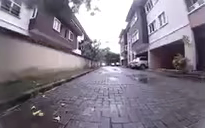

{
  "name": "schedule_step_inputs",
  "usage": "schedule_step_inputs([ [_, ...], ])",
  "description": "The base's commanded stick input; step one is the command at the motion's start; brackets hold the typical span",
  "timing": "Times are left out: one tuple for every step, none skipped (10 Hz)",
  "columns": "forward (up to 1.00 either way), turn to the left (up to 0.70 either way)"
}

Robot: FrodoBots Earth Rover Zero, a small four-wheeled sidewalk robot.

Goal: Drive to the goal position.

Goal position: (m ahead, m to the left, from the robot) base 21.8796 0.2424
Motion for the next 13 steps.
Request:
schedule_step_inputs([
  [0.7, 0.0],
  [0.7, 0.0],
  [0.7, 0.0],
  [0.7, 0.0],
  [0.7, 0.0],
  [0.7, 0.0],
  [0.7, 0.0],
  [0.7, 0.0],
  [0.7, 0.0],
  [0.7, 0.0],
  [0.7, 0.0],
  [0.7, 0.0],
  [0.7, 0.0],
])
